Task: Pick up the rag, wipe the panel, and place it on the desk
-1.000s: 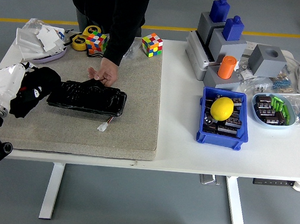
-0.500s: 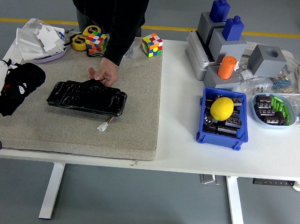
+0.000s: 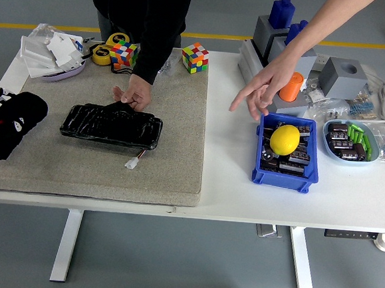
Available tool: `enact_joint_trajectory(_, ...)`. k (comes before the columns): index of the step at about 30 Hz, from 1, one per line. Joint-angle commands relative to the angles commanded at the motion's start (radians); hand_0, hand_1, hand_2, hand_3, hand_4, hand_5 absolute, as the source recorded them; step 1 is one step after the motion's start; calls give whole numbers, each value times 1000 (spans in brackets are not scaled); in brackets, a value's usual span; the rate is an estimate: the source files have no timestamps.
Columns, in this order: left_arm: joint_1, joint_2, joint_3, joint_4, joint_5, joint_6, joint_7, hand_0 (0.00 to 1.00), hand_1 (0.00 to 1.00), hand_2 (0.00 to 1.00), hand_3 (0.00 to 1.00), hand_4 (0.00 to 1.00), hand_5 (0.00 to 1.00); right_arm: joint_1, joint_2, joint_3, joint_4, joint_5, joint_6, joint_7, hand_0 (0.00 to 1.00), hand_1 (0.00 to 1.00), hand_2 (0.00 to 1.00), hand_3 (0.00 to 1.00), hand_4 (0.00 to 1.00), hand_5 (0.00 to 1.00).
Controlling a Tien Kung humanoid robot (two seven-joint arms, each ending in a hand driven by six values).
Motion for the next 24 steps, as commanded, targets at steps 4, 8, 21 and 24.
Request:
enact_joint_trajectory(4,8,-8,5,18,-21,0,-26,207,153,505,662,568,9,-2,0,1,0,-1,0,-2,713,614,672,612,998,600)
enact_joint_trajectory(8,11,-14,12,29,-27,0,-27,207,153,505,662,568,9,-3,-3,1,0,-1,-1,-4,713,614,672,612,998,600)
enact_joint_trajectory(21,3,-24,20,40,-45,0,-32,228,288,514,578,579,21,4,-3,5,0,-1,-1,-3,714,614,672,612,998,596)
enact_joint_trajectory(24,3,-24,19,37,-49,-3,-35,268,407,535,582,680,80,4,-3,6,0,-1,0,-2,713,613,672,611,998,598)
